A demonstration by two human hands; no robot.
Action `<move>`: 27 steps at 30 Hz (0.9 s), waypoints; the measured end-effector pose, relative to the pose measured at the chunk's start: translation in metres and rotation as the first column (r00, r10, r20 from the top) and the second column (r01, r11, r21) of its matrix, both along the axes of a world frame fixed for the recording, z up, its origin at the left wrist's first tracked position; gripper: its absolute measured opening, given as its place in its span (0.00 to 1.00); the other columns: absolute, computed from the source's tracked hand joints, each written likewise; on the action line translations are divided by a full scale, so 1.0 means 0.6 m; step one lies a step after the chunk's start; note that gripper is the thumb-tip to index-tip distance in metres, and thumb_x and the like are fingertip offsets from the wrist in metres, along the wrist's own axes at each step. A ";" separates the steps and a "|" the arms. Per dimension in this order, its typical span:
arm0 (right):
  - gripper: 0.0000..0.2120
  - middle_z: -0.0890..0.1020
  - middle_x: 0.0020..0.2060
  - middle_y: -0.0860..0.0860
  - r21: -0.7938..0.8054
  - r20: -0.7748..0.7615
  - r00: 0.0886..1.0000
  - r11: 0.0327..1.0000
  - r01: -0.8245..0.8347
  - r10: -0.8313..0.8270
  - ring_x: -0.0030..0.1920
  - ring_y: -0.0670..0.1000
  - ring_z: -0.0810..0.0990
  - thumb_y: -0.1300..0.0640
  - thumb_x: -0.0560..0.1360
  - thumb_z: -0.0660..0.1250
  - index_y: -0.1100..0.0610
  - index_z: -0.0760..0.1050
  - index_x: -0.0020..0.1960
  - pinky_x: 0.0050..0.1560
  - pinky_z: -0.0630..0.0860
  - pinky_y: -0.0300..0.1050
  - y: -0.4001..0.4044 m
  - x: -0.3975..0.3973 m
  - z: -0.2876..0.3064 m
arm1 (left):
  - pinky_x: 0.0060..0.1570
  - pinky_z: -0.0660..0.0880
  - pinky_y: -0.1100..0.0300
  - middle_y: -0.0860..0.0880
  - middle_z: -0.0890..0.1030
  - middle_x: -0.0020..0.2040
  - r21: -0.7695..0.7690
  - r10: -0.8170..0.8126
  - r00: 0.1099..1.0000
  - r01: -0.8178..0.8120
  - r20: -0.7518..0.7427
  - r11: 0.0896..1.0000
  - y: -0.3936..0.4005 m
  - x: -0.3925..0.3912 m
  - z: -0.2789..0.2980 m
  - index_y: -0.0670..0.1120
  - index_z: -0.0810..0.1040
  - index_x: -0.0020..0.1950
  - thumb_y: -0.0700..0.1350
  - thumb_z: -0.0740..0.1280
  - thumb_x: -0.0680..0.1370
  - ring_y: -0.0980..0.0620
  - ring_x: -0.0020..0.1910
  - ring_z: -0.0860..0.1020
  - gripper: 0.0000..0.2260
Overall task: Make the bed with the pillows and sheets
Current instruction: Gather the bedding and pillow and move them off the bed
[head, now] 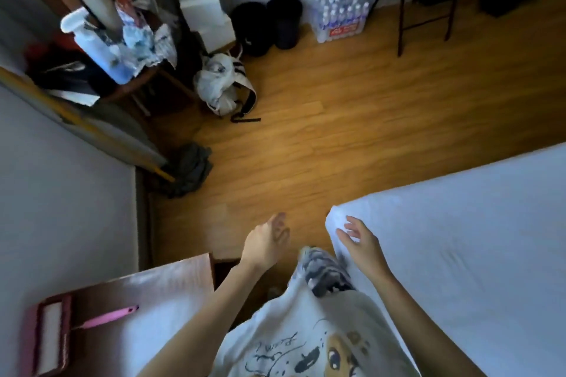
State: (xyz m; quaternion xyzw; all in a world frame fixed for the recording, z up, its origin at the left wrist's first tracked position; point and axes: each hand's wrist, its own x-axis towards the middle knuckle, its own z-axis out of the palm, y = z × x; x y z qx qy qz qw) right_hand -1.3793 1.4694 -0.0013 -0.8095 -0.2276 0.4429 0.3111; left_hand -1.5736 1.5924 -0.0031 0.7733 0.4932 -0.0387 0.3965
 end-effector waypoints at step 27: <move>0.25 0.76 0.60 0.45 0.149 -0.032 0.830 0.819 0.554 -0.556 0.57 0.43 0.75 0.48 0.77 0.66 0.52 0.67 0.71 0.58 0.73 0.41 0.766 0.697 0.021 | 0.52 0.73 0.66 0.57 0.78 0.56 -0.165 -0.296 0.917 0.347 0.267 0.923 0.941 0.850 0.046 0.58 0.73 0.60 0.45 0.64 0.82 0.60 0.53 0.77 0.10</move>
